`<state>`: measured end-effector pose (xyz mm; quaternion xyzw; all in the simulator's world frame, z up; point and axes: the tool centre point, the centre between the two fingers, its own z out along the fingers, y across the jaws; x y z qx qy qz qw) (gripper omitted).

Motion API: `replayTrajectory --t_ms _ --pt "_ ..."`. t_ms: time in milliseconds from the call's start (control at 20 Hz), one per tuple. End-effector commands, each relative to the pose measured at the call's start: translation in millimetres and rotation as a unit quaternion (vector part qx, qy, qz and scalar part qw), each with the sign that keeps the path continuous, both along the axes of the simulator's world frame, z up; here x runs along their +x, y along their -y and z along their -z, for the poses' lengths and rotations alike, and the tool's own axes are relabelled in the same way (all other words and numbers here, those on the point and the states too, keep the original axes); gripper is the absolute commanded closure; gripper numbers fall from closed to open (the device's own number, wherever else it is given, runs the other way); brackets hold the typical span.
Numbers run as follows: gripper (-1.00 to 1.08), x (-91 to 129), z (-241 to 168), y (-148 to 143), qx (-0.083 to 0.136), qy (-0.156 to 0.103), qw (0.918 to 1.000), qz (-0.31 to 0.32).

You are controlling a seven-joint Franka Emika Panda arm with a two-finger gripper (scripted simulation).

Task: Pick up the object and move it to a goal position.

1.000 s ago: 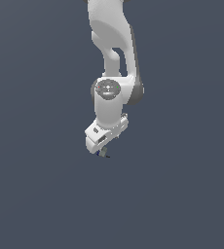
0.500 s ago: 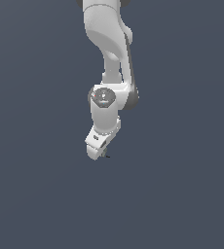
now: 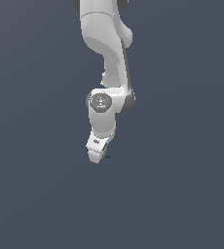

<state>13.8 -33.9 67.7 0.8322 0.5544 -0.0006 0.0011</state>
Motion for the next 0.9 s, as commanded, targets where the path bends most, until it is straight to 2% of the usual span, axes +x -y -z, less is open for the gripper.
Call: replayTrajectory --t_ms 0,500,850 --pt "-0.92 0 3 1 0.001 0.000 0.9999 -0.014" --pt "-0.92 0 8 2 0.001 0.000 0.9997 -0.023" --pt "-0.92 -1 40 2 0.001 0.000 0.9997 -0.025"
